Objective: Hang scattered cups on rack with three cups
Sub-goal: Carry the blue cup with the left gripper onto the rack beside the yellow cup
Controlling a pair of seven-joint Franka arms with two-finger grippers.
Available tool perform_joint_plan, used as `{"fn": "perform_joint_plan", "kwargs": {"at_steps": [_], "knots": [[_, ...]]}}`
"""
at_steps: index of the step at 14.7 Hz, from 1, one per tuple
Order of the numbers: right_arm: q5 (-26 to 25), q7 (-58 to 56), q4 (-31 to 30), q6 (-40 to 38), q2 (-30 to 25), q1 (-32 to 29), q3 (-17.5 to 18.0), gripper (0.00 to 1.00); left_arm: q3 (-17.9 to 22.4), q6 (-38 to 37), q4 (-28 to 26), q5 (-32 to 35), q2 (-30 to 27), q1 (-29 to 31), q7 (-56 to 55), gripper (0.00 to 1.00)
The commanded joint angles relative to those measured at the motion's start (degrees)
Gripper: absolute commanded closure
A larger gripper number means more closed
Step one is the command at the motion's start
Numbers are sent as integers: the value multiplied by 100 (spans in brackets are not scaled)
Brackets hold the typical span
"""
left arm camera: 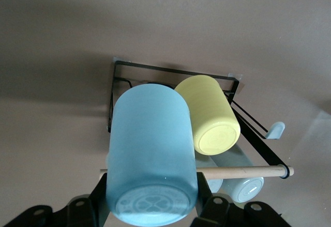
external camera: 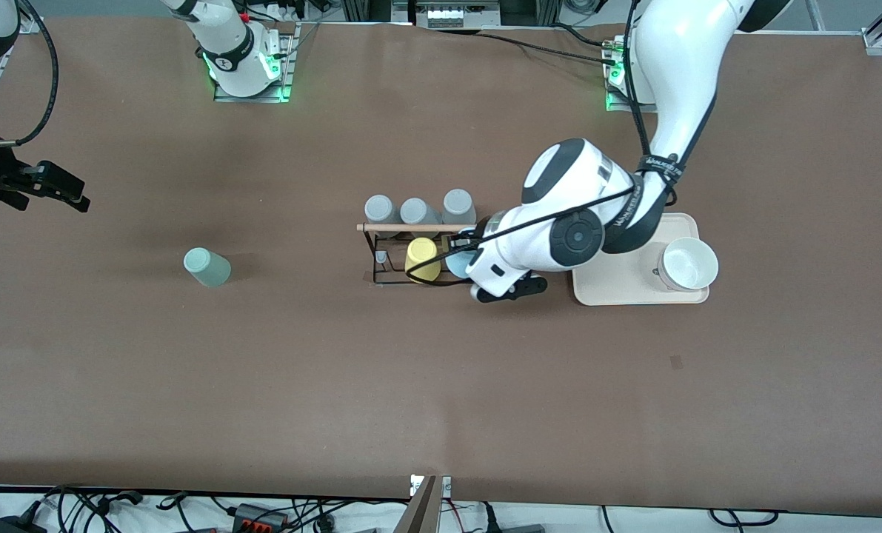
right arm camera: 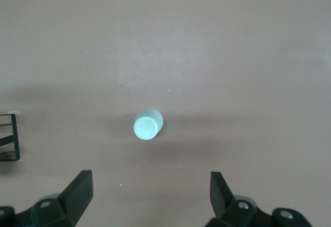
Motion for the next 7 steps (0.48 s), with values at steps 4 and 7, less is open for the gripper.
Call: {"fn": "perform_joint_plan", "kwargs": {"at_steps": [4, 7], "knots": [[94, 22, -47, -24, -30, -30, 1, 0, 15, 140, 151, -72, 390, -85, -57, 91], [94, 22, -47, -33, -30, -13, 1, 0, 67, 289, 195, -10, 470, -59, 39, 0]]}}
